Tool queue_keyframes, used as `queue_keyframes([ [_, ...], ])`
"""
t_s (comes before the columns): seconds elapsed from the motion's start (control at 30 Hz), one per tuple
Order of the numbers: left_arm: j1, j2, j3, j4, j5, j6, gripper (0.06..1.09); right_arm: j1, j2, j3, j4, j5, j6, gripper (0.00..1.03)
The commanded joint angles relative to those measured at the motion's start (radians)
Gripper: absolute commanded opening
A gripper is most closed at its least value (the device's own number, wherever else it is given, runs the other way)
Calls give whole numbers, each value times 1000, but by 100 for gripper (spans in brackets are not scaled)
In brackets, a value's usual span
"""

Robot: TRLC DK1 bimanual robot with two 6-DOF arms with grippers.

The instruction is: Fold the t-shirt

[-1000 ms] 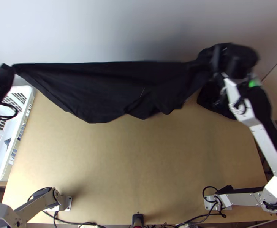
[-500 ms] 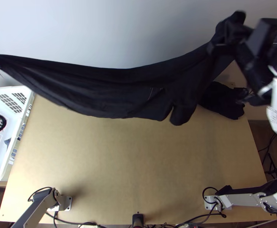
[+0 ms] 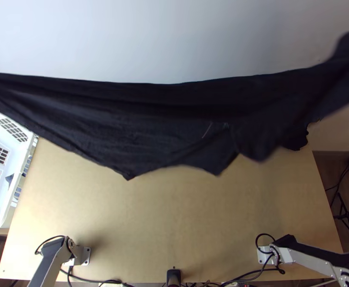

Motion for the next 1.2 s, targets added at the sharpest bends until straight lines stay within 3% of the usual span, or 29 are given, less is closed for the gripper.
queue_keyframes([
  [0.0,25,-53,60,-26,-9,-40,9,-82,-99,52,-12,-69,81,3],
  [0.17,27,-77,74,-23,-31,-39,9,-92,-150,38,-8,-101,147,3],
  [0.4,27,-189,45,-25,-34,-92,9,-122,-255,17,-15,-230,253,3],
  [0.53,16,-266,45,-54,-34,-92,9,-161,-286,12,-44,-324,333,3],
  [0.63,1,-300,15,-81,-43,-65,9,-161,-305,-46,-63,-345,351,3],
  [0.83,-5,-315,-167,-57,-55,-22,9,-158,-326,-359,-40,-341,334,3],
  [1.17,-16,-304,-567,161,-37,43,9,-202,-404,-1052,256,-339,233,3],
])
